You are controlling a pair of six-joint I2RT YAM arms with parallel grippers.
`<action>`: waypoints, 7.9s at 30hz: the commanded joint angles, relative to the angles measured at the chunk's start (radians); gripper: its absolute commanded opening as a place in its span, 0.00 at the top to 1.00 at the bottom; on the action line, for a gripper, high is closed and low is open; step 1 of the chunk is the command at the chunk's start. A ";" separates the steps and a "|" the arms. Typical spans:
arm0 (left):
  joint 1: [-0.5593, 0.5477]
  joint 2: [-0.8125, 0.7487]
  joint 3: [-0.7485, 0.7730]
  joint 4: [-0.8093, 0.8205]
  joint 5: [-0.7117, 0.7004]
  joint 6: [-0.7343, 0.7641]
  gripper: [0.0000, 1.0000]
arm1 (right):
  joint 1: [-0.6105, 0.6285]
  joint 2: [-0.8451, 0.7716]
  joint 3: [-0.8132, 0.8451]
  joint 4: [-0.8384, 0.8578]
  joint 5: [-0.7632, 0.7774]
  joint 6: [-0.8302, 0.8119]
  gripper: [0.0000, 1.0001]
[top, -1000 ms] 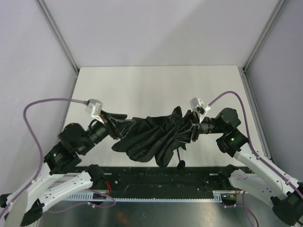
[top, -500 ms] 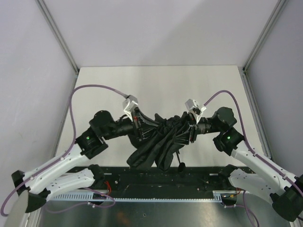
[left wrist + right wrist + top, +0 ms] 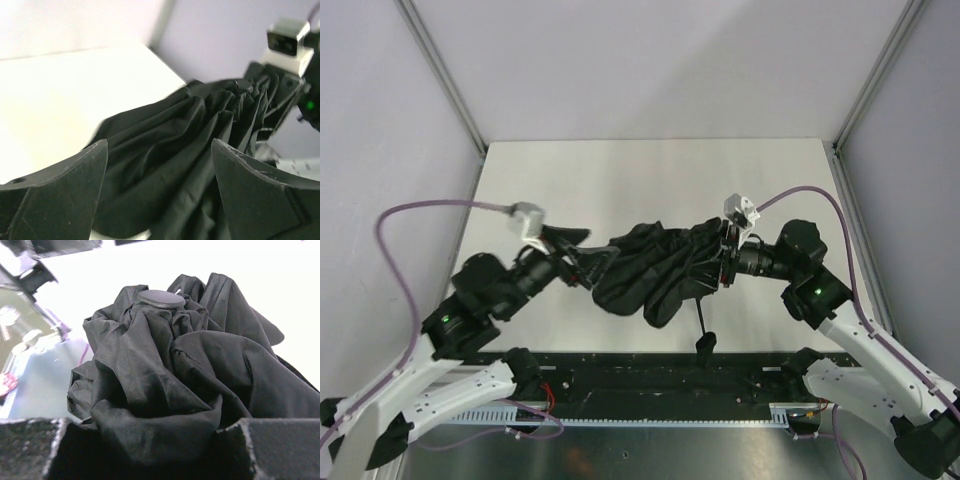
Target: Put away the umbrella
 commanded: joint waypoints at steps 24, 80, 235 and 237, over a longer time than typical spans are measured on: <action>-0.085 0.374 0.088 -0.049 0.171 0.043 0.29 | -0.006 0.016 0.159 -0.173 0.399 0.079 1.00; -0.080 -0.340 -0.215 -0.190 -0.358 -0.161 0.17 | 0.275 0.974 0.383 -0.118 1.489 -0.885 1.00; 0.438 0.429 -0.900 0.673 0.146 -0.832 1.00 | 0.419 0.521 0.127 0.071 1.350 0.223 1.00; 0.437 0.426 -0.902 0.674 0.150 -0.835 1.00 | 0.406 0.566 0.178 0.076 1.348 0.136 1.00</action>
